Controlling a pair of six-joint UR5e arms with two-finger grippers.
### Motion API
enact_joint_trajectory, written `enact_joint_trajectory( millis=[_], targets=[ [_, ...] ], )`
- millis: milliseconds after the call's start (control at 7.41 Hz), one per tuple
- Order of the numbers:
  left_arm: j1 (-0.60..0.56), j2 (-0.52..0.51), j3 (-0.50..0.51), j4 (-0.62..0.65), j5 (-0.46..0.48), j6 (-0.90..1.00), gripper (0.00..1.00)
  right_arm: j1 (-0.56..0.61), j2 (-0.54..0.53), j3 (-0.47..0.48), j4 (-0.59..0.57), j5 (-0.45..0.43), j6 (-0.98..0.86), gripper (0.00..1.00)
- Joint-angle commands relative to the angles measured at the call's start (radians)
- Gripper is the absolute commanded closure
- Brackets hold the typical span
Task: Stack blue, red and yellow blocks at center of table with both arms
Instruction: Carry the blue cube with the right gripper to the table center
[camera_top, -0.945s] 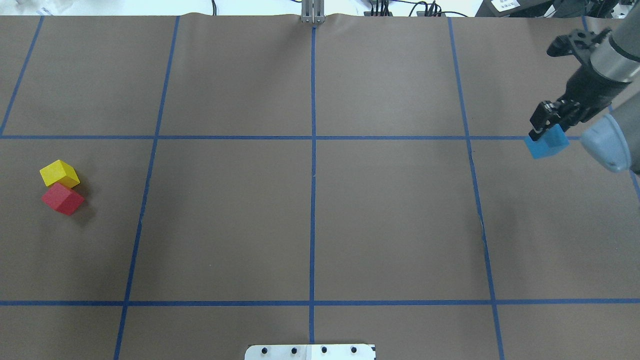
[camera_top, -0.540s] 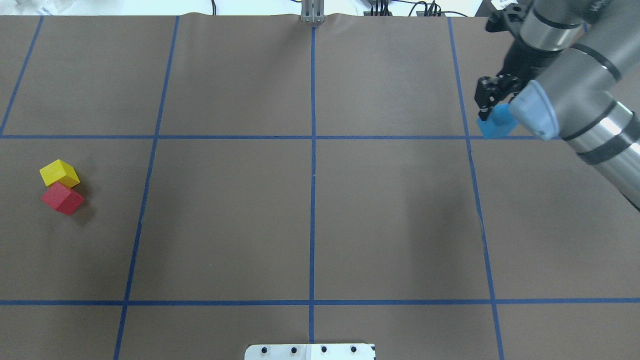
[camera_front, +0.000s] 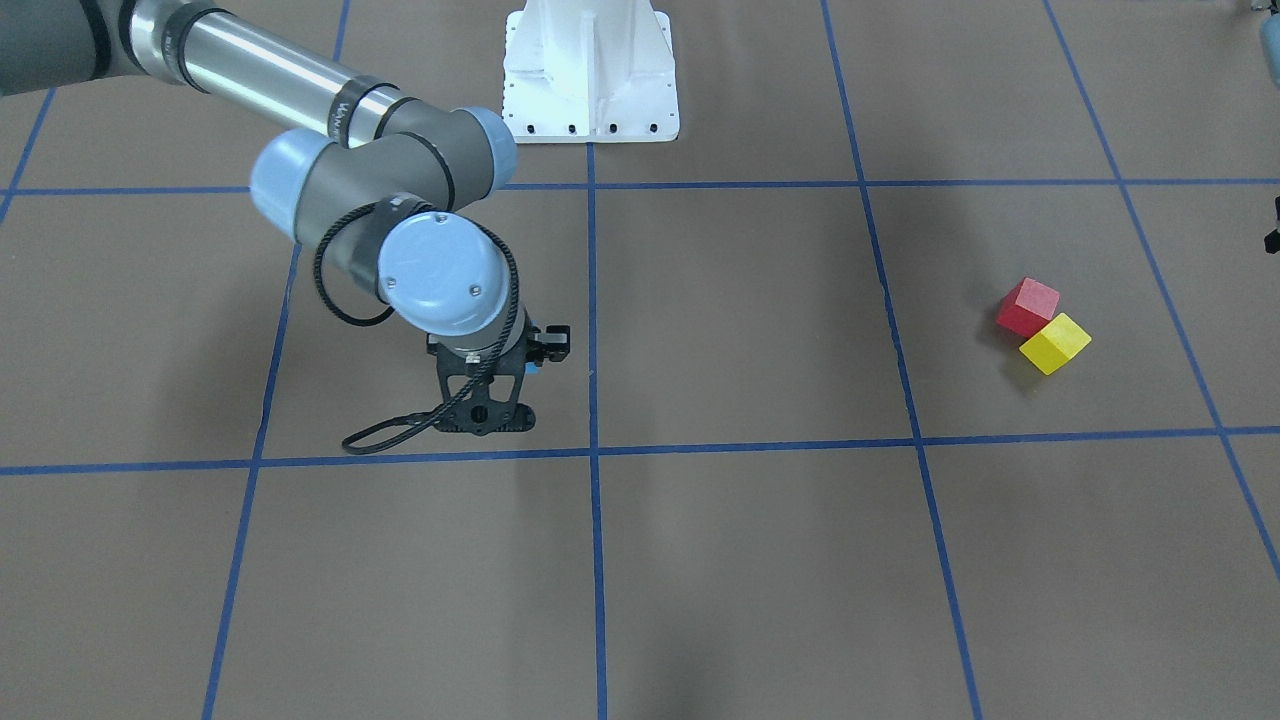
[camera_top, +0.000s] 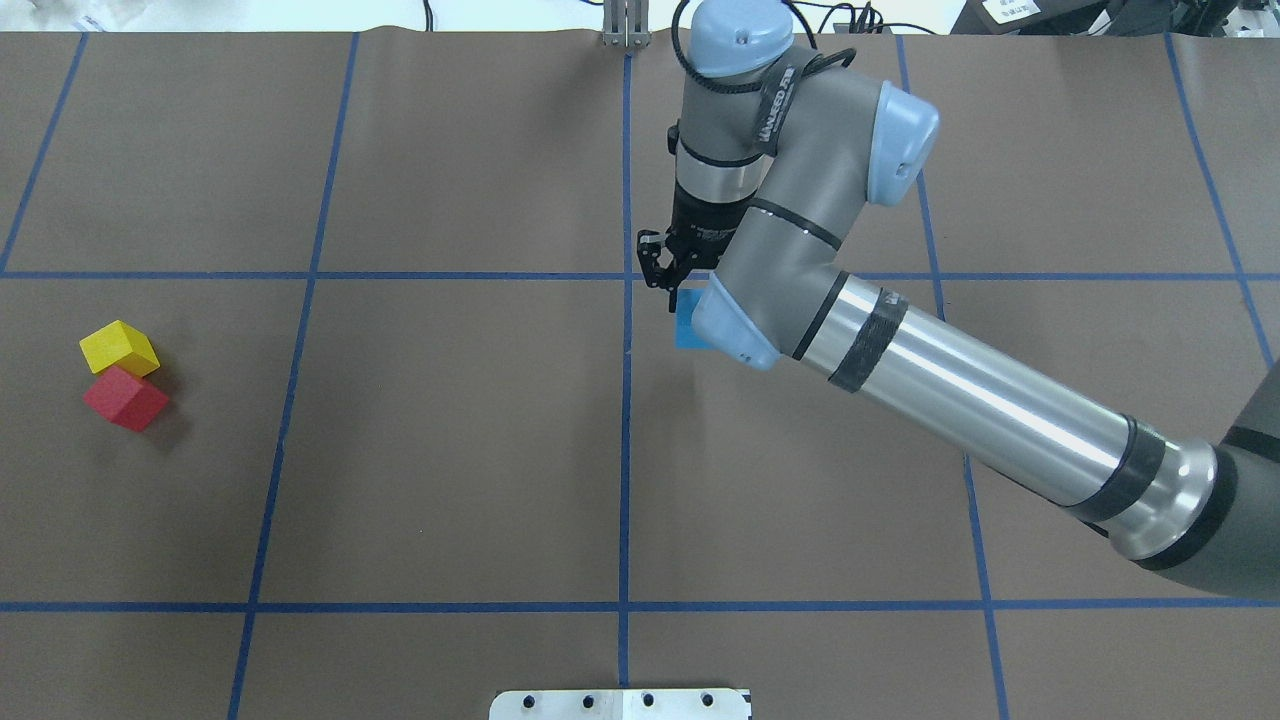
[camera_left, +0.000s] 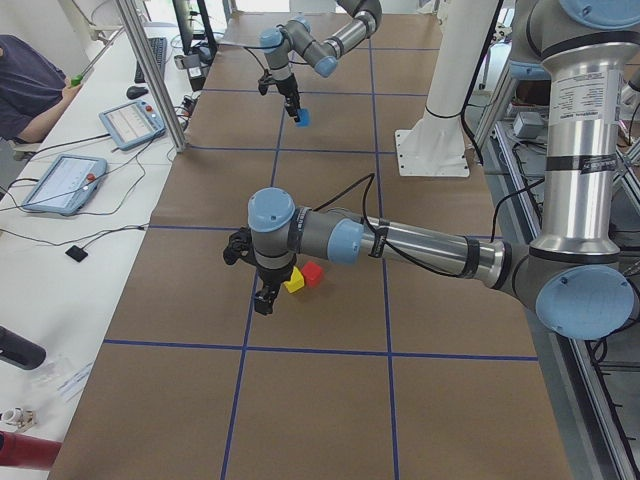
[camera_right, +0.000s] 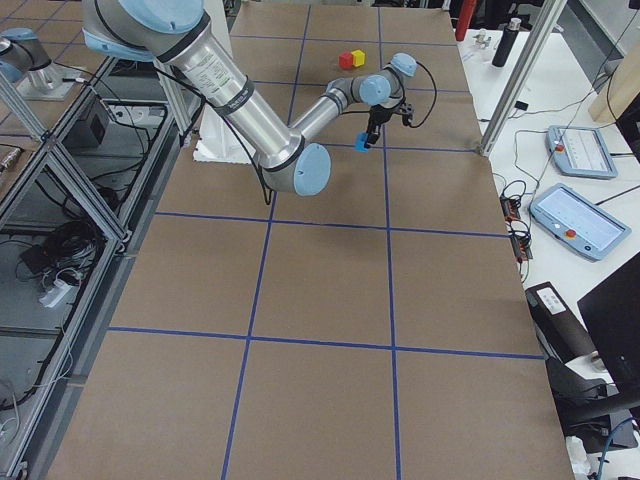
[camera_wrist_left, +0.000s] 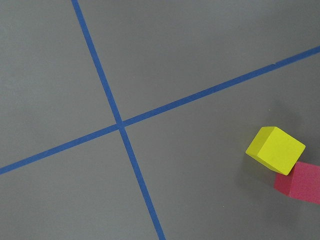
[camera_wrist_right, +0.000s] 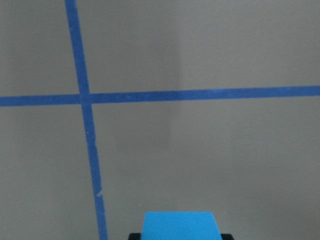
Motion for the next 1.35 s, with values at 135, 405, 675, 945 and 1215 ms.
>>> enact_joint_trajectory(
  millis=[135,405,675,945,1215],
  targets=[
    [0.0,0.0,-0.003,0.0,0.0,0.003,0.0,-0.061,0.077,-0.129,0.099,-0.047,0.097,1.0],
    [0.002,0.0,0.0,0.0,0.002,0.003,0.0,-0.066,0.079,-0.151,0.142,-0.047,0.115,1.0],
    [0.002,0.0,0.001,0.0,0.003,0.003,0.0,-0.072,0.086,-0.162,0.159,-0.047,0.143,0.69],
    [0.002,-0.002,0.003,0.0,0.003,0.003,0.0,-0.091,0.085,-0.169,0.212,-0.057,0.19,0.01],
    [0.002,-0.003,0.003,-0.001,0.025,0.003,0.0,-0.088,0.097,-0.168,0.213,-0.06,0.19,0.01]
  ],
)
